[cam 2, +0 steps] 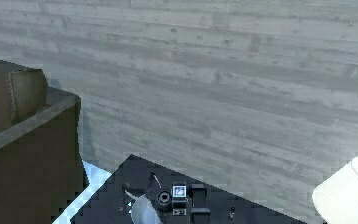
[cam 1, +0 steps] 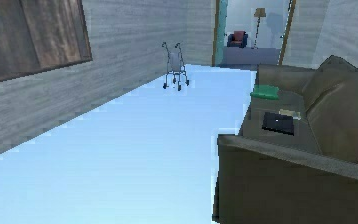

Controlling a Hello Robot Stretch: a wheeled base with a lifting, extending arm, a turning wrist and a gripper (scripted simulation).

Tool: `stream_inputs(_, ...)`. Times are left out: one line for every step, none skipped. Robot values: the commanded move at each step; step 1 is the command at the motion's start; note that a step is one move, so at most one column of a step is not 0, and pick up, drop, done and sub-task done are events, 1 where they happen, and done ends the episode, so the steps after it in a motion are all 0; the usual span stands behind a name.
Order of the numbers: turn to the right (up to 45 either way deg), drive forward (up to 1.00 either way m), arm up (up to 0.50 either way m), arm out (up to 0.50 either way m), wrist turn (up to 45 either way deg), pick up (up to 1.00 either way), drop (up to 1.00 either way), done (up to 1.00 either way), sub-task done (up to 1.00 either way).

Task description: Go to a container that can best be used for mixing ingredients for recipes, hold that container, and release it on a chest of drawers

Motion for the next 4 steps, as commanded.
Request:
stream_inputs(0.0, 0.0, -0.3, 0.0, 0.0, 0.0, 0.0, 0.0, 0.0)
stream_inputs(0.0, 0.0, 0.0, 0.0, 0.0, 1.0, 0.0, 0.0, 0.0)
stream_inputs(0.0, 0.0, 0.1, 0.0, 0.0, 0.0, 0.0, 0.0, 0.0)
stream_inputs(0.0, 0.0, 0.5, 0.0, 0.0, 0.0, 0.0, 0.0, 0.0)
